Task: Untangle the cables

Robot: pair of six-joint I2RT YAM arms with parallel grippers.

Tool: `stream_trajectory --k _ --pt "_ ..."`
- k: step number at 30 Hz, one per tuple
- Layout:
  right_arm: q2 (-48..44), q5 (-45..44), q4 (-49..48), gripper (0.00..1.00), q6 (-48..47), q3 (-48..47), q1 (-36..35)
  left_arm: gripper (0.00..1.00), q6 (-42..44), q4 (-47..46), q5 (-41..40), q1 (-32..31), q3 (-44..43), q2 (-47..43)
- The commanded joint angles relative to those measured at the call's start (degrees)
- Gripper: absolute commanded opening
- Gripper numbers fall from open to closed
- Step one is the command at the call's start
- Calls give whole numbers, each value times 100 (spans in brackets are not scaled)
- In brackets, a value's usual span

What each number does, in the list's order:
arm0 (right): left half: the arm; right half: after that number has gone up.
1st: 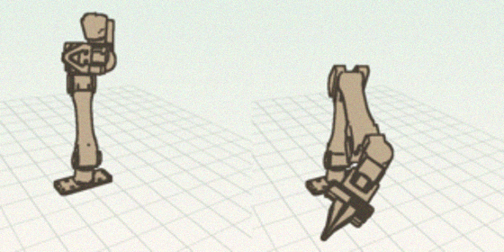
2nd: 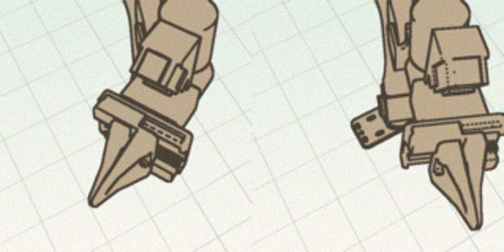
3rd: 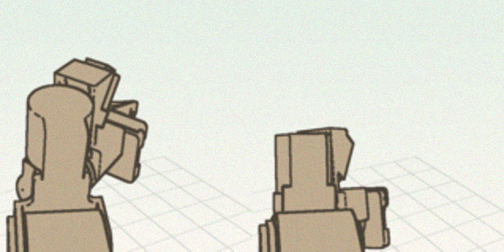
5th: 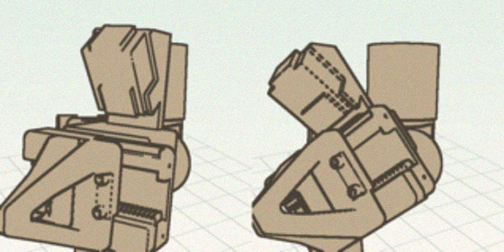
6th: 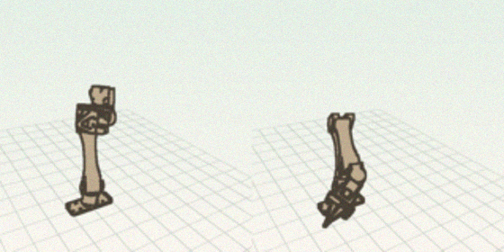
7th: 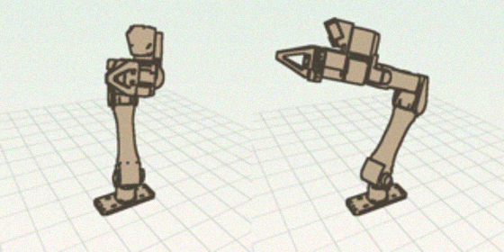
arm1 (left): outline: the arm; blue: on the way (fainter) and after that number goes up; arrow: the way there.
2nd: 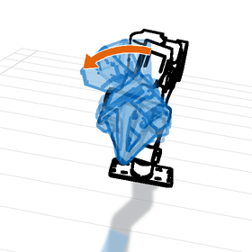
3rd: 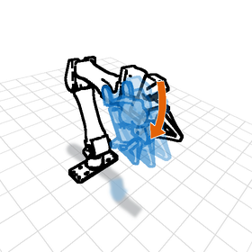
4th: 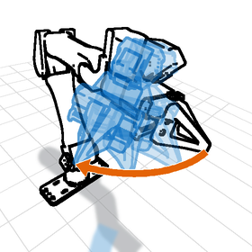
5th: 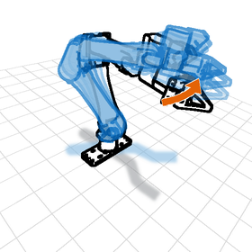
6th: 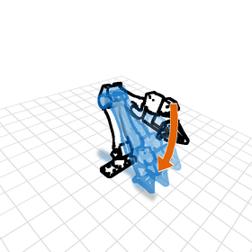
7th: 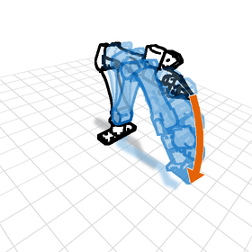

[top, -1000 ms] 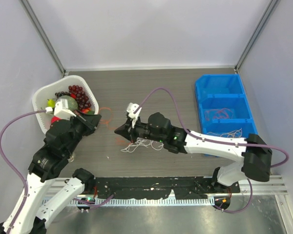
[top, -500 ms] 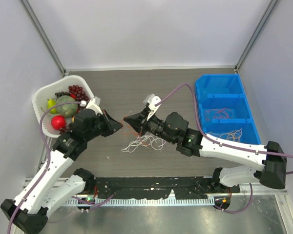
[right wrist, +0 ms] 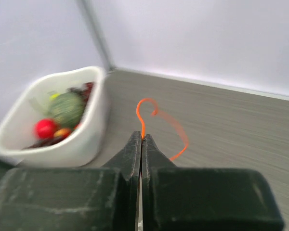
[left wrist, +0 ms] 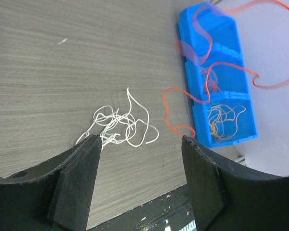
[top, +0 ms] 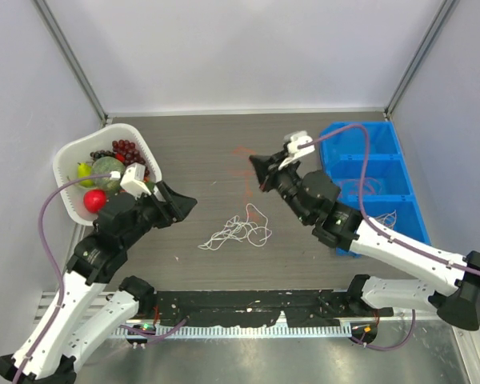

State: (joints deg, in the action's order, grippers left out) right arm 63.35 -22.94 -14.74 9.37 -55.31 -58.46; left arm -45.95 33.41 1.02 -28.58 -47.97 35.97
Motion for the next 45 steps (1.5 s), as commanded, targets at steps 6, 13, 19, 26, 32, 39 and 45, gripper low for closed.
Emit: stream_trajectory --k 6,13,19,26,32,39,45 --pt "-367 -772 604 1 338 -243 2477 76 157 -18 -128 28 68 -274" --pt "-210 -1510 59 1 4 178 3586 76 -54 -308 329 19 314 -336" --pt "-60 -3216 594 1 433 310 3842 77 -19 -212 399 19 314 -353" --pt "1 -3656 1439 1 1813 863 4061 77 -37 -282 408 19 437 -363" --pt "142 -3516 2309 1 2701 829 4422 77 16 -273 522 19 376 -178" --pt "493 -2621 2424 27 2555 724 4888 78 -10 -396 627 19 481 -64" --pt "521 -1082 2547 61 1999 451 4888 80 -10 -545 952 19 700 270"
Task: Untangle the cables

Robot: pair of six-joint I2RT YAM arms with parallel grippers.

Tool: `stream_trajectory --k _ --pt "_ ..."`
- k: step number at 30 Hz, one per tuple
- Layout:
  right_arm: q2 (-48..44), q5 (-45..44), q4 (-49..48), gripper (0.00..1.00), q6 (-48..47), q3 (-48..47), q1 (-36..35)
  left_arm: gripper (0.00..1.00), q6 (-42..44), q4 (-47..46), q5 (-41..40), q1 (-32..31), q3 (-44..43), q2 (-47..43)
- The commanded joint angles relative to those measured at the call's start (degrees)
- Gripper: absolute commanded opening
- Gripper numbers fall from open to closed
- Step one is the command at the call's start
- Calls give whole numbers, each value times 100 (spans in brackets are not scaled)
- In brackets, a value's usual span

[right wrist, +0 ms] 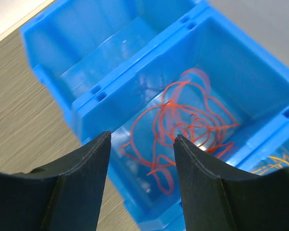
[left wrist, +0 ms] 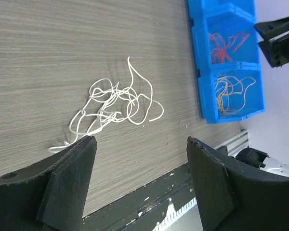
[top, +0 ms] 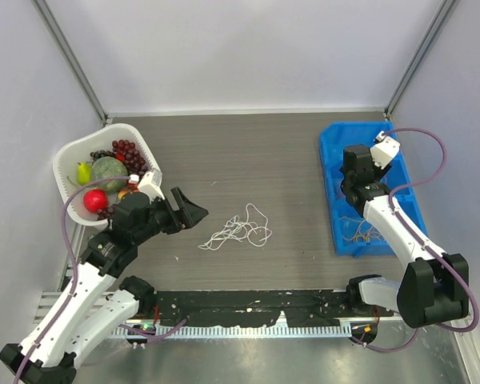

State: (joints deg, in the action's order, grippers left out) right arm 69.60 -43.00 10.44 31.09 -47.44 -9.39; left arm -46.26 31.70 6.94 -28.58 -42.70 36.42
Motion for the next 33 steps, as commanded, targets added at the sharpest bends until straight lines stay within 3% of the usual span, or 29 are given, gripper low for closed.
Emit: stream_trajectory --k 1,4,8,11,13,16,20,25,33 --pt "-148 1004 11 61 -208 -293 -19 80 21 -480 456 28 235 320" --pt "-385 1416 -41 59 -419 -204 -19 80 12 -612 799 28 349 654" --pt "-457 3400 -479 55 -1069 -73 -133 73 -23 -1025 1221 19 622 1173" --pt "-107 5235 -955 55 -1035 59 -772 68 12 -1140 1459 19 675 1630" --pt "262 5582 -973 55 -1113 -36 -1509 66 55 -1245 1529 1 710 1937" --pt "782 6047 -1287 55 -1316 -81 -2652 62 231 -1351 1556 -51 693 2298" --pt "1494 6488 -1368 54 -1316 -362 -3419 59 477 -1324 1310 -148 631 2606" --pt "1715 6445 -1755 49 -868 -126 -3491 47 969 -1281 1091 -174 526 2940" --pt "1776 6533 -1886 41 -517 217 -3500 53 1549 -1544 915 -315 324 3599"
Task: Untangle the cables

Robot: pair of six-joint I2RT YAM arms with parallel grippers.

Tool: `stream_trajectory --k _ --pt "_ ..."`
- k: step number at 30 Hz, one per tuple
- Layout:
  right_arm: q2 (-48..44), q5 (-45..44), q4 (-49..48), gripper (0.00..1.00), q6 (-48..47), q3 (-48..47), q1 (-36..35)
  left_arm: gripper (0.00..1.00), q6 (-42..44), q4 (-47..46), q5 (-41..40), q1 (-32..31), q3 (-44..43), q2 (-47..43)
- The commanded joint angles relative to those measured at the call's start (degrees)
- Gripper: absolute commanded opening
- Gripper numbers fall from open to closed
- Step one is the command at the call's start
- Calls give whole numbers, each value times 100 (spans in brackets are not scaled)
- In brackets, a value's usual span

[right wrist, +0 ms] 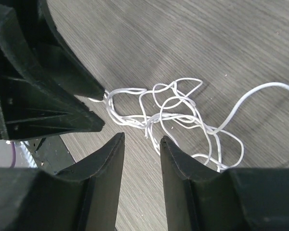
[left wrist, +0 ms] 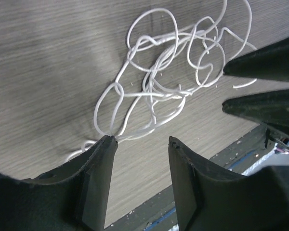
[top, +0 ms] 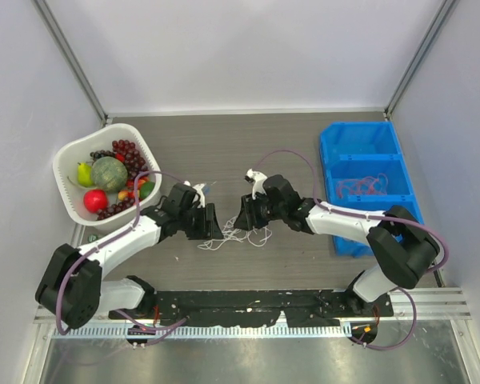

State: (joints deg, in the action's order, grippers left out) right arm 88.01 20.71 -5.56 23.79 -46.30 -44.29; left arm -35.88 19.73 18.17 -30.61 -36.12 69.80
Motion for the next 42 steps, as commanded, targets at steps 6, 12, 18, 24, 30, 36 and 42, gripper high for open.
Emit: stream_trajectory --k 6,12,18,24,30,36,42 --pt "-64 -14 -332 40 389 306 -9 54 916 -504 -104 -305 -545 780" --pt "-64 -594 -52 40 372 210 0 18 679 -514 275 -331 -633 887" --pt "190 -796 37 40 345 26 0 2 626 4 -121 -349 -817 -175" --pt "497 -1156 63 41 381 -158 0 0 416 295 -332 -340 -1195 -1327" --pt "805 -1376 37 41 407 -343 0 0 29 31 -551 -349 -1555 -2347" --pt "999 -1596 195 41 407 -502 8 0 -103 -232 -929 -349 -1890 -2910" --pt "683 -1676 328 44 179 -503 26 0 -288 311 -2114 -340 -2127 -3104"
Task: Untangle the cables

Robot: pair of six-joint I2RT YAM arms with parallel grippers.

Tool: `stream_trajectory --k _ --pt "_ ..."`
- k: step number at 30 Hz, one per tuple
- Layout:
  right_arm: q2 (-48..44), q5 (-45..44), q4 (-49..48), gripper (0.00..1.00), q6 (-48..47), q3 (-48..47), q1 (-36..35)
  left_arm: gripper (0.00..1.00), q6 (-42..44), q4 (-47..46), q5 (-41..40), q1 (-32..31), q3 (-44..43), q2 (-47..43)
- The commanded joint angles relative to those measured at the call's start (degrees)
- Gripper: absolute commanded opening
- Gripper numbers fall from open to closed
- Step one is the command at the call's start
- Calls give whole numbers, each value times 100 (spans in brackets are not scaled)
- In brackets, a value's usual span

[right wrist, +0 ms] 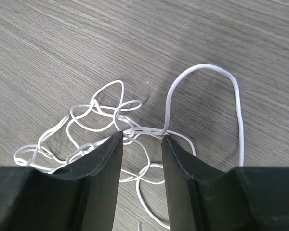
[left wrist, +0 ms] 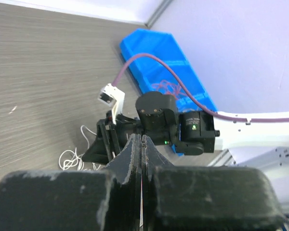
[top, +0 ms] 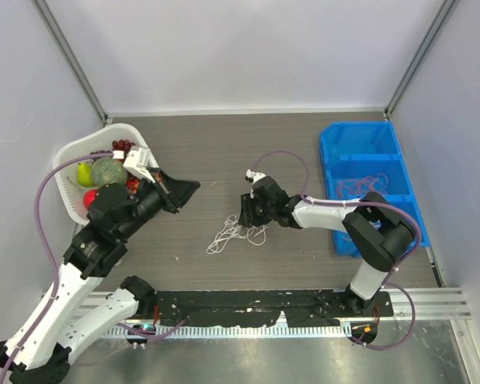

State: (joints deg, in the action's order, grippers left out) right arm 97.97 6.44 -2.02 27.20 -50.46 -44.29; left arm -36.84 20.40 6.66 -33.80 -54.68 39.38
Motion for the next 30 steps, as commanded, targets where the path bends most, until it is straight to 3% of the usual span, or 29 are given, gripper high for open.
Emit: stream_trajectory --k 1,10,13,16,21,27,30 --pt "-505 -152 -26 45 -241 -78 26 0 -201 393 -1017 -21 -333 -27" --pt "-2554 1166 -1134 51 -576 695 17 0 -570 307 -718 -21 -96 -193" --pt "-2705 494 -915 53 -445 757 17 0 -579 271 -692 -30 9 -132" --pt "-2224 -309 -29 53 -216 381 96 1 -439 709 -26 -21 -78 428" --pt "-1520 -47 -26 52 162 475 245 26 -613 817 1082 -30 158 1510" --pt "-527 270 -149 50 558 1 465 59 -1035 -114 1496 -21 1054 1889" --pt "-95 385 -114 48 646 -376 465 66 -1062 -186 1488 -30 1213 1890"
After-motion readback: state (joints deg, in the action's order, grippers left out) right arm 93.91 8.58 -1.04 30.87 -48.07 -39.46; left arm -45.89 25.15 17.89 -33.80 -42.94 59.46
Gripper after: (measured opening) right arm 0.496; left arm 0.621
